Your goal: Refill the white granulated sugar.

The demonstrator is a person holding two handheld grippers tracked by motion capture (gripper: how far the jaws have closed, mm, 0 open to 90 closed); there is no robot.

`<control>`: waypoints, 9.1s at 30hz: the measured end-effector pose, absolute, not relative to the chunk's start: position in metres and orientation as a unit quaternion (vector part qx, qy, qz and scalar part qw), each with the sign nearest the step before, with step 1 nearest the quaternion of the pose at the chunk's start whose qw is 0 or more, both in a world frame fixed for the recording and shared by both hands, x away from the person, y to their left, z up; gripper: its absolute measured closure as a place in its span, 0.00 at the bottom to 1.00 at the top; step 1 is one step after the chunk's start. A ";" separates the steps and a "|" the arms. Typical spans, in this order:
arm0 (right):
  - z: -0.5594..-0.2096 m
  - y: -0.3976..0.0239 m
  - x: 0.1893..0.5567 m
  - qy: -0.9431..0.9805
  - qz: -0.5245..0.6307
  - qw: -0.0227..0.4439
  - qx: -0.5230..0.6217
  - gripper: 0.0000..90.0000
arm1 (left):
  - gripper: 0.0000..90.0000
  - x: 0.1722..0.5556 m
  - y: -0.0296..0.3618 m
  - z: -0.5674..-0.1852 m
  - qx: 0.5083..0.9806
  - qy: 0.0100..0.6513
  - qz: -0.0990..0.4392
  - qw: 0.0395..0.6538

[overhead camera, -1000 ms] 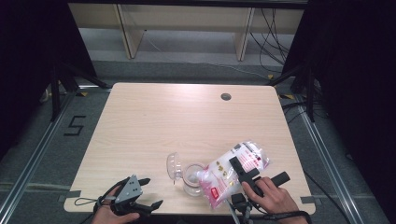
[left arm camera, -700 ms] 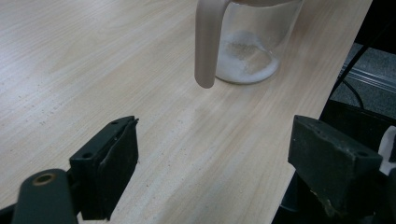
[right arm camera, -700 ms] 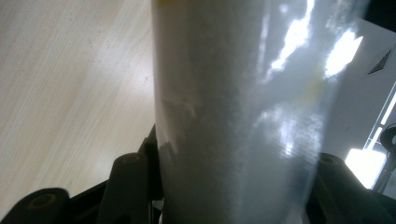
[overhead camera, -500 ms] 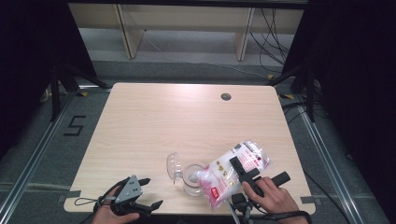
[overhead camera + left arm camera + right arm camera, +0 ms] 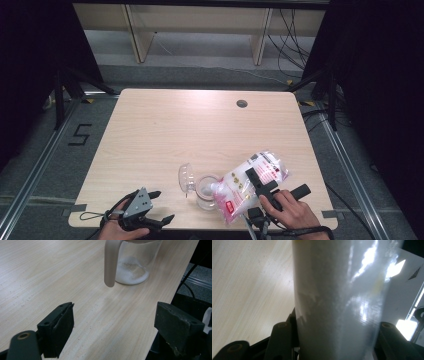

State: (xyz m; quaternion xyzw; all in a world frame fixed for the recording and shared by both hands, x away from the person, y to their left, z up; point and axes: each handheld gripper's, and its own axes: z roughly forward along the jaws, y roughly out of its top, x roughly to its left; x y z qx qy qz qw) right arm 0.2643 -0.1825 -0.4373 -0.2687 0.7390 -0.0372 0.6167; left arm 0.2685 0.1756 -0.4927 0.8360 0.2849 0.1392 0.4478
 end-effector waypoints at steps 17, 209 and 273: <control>-0.436 -0.182 0.264 0.737 -0.038 0.618 -0.272 0.60 | 0.18 0.269 0.174 -0.494 0.832 0.287 0.135 0.455; -0.435 -0.184 0.265 0.739 -0.021 0.618 -0.267 0.65 | 0.18 0.269 0.176 -0.493 0.836 0.283 0.138 0.449; -0.435 -0.187 0.267 0.746 -0.020 0.613 -0.259 0.69 | 0.18 0.268 0.175 -0.493 0.835 0.283 0.136 0.452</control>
